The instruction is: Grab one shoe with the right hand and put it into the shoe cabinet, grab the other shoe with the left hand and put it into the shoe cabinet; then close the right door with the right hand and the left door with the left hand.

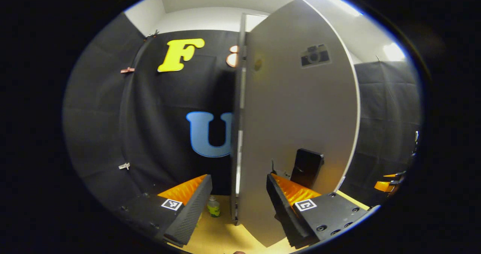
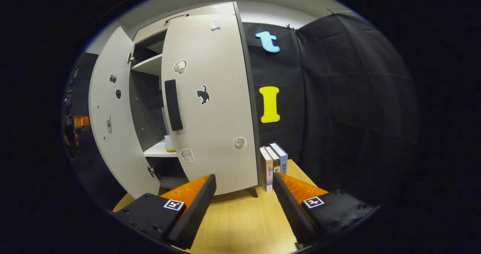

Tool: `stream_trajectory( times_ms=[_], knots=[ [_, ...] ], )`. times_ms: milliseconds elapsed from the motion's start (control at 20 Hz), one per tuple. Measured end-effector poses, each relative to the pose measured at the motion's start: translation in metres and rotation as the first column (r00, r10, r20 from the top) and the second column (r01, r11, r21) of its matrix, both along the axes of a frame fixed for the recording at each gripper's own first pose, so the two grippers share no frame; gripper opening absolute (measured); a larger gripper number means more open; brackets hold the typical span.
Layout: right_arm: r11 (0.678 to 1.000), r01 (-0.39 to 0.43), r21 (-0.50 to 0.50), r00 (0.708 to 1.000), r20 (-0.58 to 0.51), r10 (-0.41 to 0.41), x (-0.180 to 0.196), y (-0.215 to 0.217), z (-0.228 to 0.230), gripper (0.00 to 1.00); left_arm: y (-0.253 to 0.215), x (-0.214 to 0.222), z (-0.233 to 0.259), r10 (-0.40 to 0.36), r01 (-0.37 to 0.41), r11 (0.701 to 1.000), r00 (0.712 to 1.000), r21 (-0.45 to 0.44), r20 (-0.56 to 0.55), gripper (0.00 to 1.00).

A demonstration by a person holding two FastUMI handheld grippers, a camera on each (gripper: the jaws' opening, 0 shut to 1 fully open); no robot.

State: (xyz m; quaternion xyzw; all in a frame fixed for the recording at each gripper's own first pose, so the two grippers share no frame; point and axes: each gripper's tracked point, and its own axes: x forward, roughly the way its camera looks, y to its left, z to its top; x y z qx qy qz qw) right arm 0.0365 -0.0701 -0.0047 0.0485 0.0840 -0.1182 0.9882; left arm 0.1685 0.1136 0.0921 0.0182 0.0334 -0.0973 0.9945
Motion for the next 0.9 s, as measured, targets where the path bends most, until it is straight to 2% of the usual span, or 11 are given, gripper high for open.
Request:
stream_trajectory(
  times_ms=[100,250,300,450,550,900],
  knots=[
    [1.000,-0.006,-0.009,1.000,0.017,0.007,0.001,-0.013,0.005,0.99,-0.041,-0.001,0.001,-0.002,0.002,1.000,1.000,0.028,0.020,0.93],
    [0.999,-0.005,-0.040,1.000,0.025,0.006,-0.003,-0.032,0.006,0.98,-0.101,0.004,-0.002,0.031,-0.031,1.000,0.999,0.002,0.037,0.93],
    [0.999,-0.009,-0.052,1.000,0.024,0.010,-0.004,-0.037,0.007,0.98,-0.117,0.004,-0.004,0.046,-0.046,0.999,0.998,-0.003,0.037,0.96],
    [0.998,-0.037,-0.041,0.999,0.035,0.038,-0.010,-0.049,0.009,0.99,-0.163,-0.008,-0.020,0.063,-0.062,0.997,0.998,-0.044,0.030,0.96],
    [0.998,-0.053,-0.028,0.998,0.032,0.054,-0.013,-0.060,0.007,0.98,-0.177,-0.022,-0.029,0.069,-0.067,0.997,0.997,-0.044,0.036,0.96],
    [0.992,-0.126,0.016,0.992,0.017,0.125,-0.025,-0.087,-0.014,0.99,-0.182,-0.091,-0.065,0.175,-0.174,0.983,0.984,-0.050,0.016,0.95]
  ],
)
